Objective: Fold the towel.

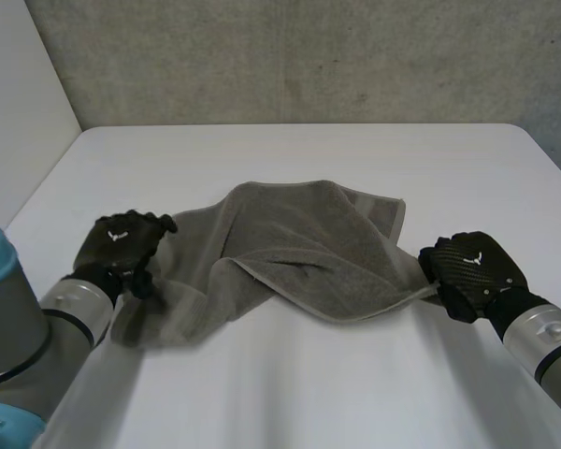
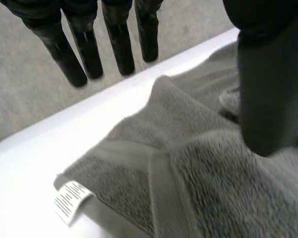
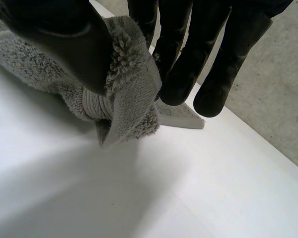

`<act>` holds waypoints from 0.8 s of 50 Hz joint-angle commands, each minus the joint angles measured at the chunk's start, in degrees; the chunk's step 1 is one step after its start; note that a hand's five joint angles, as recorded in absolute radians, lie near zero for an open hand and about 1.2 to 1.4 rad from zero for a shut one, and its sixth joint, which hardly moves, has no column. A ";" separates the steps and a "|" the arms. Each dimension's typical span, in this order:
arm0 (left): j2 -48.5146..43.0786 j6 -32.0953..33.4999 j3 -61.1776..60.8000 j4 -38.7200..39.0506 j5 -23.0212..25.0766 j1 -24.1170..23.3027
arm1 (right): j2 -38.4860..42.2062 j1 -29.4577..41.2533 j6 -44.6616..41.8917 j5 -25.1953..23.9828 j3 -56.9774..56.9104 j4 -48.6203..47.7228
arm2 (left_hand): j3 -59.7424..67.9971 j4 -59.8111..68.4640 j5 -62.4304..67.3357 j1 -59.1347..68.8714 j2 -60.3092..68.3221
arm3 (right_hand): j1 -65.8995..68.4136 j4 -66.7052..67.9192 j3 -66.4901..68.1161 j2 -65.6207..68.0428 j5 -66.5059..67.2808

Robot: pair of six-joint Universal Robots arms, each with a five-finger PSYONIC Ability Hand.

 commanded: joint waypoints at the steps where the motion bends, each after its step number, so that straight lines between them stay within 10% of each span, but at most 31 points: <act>1: -6.32 0.12 1.27 1.06 -0.02 -0.03 | 0.36 0.17 -0.14 0.01 0.02 0.00 | -7.93 -7.55 -17.76 -7.76 -8.55 | 2.90 2.96 3.03 3.85 3.08; 11: -8.97 0.30 2.68 -0.52 -0.02 -0.21 | 0.53 0.17 -0.14 0.01 -0.06 0.00 | -3.22 -2.83 -13.04 -3.05 -3.84 | 2.90 2.96 3.03 3.85 3.08; 26: -7.83 0.21 3.38 -7.02 -0.73 -1.44 | 0.62 0.08 -0.14 0.10 -0.15 0.09 | 56.61 56.99 46.78 56.78 55.98 | 2.90 2.96 3.03 3.85 3.08; 40: -2.90 0.03 3.56 -6.49 -1.08 -1.35 | -3.42 -0.18 0.12 0.36 -1.21 1.50 | 56.64 57.03 46.82 56.81 56.02 | 2.90 2.96 3.03 3.85 3.08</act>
